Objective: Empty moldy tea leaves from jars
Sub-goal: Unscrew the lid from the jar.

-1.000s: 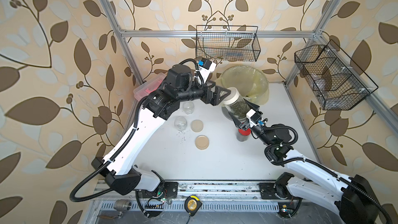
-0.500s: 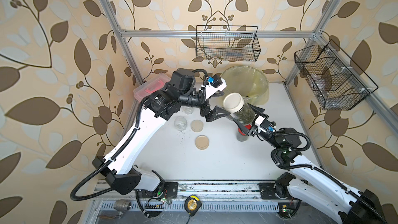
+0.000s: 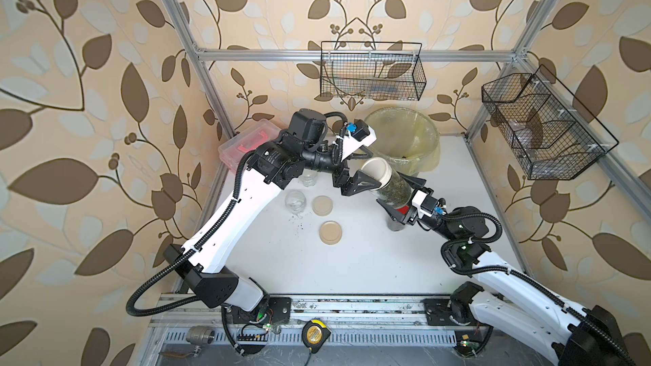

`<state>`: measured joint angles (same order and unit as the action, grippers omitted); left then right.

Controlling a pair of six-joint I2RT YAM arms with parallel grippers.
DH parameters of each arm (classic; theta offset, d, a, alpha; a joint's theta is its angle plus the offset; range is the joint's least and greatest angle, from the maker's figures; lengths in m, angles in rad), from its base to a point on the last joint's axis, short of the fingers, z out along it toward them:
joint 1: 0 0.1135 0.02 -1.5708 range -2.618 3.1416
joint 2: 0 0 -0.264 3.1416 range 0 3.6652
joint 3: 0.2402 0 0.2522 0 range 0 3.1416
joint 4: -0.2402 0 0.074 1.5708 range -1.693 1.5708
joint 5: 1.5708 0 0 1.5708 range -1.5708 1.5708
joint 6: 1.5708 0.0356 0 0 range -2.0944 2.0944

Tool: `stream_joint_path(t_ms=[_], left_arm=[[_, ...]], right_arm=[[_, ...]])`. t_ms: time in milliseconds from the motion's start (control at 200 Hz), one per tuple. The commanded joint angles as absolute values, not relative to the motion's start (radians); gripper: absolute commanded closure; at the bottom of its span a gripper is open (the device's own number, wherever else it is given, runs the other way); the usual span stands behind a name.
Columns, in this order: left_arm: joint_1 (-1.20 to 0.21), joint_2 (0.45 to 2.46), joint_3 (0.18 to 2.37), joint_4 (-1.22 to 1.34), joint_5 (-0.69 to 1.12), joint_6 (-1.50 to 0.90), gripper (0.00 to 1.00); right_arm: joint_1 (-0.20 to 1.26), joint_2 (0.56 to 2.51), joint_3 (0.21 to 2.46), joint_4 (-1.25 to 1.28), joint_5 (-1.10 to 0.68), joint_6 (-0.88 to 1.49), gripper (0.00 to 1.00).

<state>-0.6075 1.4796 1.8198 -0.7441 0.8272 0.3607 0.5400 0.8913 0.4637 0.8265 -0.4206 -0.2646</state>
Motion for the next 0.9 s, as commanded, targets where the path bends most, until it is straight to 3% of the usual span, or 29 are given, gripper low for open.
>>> stream_joint_path(t_ms=[0, 255, 365, 425, 740, 895], left_arm=[[-0.603, 1.481, 1.852, -0.718, 0.868, 0.338, 0.12], [-0.603, 1.509, 1.873, -0.78, 0.87, 0.342, 0.17], [-0.603, 1.507, 1.873, -0.789, 0.867, 0.348, 0.04], [-0.603, 1.503, 1.868, -0.785, 0.867, 0.349, 0.03], [-0.603, 1.509, 1.867, -0.748, 0.875, 0.267, 0.26], [-0.603, 1.505, 1.856, -0.65, 0.75, 0.04, 0.37]], right_arm=[[0.54, 0.885, 0.517, 0.91, -0.443, -0.261, 0.66], [0.541, 0.893, 0.522, 0.91, -0.439, -0.26, 0.67], [0.542, 0.893, 0.523, 0.911, -0.438, -0.261, 0.67], [0.544, 0.894, 0.524, 0.911, -0.436, -0.261, 0.67], [0.55, 0.896, 0.528, 0.897, -0.415, -0.275, 0.68], [0.578, 0.903, 0.535, 0.859, -0.301, -0.35, 0.68]])
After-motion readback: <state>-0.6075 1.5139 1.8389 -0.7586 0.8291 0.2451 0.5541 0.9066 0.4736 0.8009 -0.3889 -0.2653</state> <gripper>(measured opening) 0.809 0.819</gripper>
